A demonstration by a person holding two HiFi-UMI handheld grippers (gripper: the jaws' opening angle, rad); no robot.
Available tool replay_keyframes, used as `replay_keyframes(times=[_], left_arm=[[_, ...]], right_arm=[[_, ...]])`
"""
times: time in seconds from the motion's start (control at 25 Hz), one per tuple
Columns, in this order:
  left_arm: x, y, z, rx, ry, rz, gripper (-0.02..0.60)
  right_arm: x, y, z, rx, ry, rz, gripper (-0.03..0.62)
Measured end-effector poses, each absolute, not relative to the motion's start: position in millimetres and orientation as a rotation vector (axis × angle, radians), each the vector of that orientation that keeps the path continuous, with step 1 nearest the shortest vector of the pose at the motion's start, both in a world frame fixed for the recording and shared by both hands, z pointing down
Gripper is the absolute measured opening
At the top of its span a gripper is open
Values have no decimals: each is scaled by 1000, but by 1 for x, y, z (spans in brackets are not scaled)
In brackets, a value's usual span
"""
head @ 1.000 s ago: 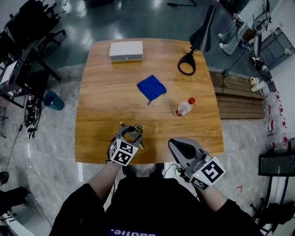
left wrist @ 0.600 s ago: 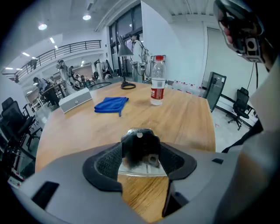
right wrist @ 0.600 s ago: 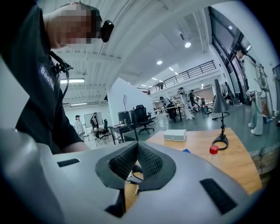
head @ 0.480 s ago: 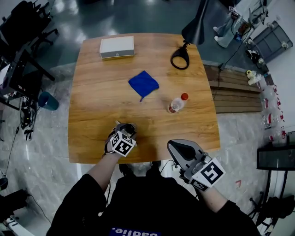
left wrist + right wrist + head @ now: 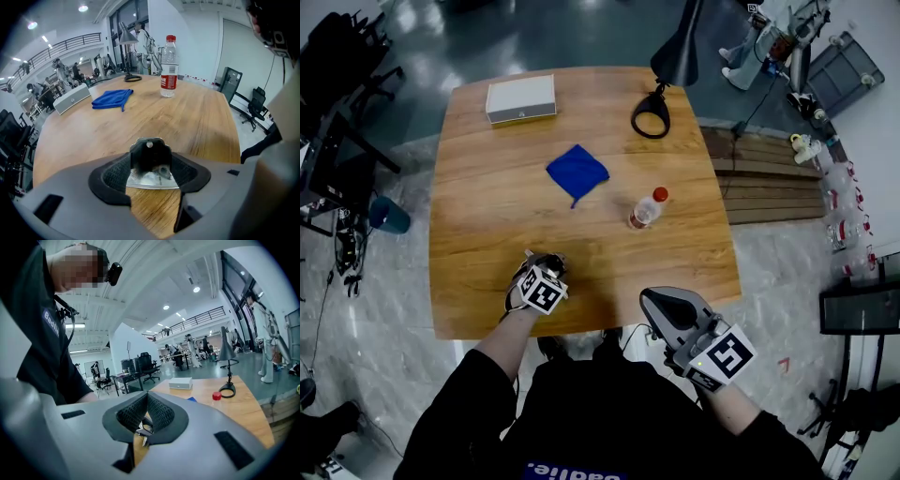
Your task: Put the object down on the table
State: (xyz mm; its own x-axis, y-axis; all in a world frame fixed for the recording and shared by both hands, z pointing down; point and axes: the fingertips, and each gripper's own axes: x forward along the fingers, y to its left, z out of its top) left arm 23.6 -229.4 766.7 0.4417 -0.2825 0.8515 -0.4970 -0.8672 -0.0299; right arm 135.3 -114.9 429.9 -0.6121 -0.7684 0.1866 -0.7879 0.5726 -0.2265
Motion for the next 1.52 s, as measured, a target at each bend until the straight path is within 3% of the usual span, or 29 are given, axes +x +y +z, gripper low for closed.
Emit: replay_keyframes(times=[0.72, 1.52], left_arm=[[24, -232, 757, 2509, -713, 1301, 273], [-18, -152, 546, 2638, -1176, 669, 273]], right_arm=[[144, -118, 429, 1326, -2756, 443, 5], [96, -120, 445, 931, -2892, 428, 5]])
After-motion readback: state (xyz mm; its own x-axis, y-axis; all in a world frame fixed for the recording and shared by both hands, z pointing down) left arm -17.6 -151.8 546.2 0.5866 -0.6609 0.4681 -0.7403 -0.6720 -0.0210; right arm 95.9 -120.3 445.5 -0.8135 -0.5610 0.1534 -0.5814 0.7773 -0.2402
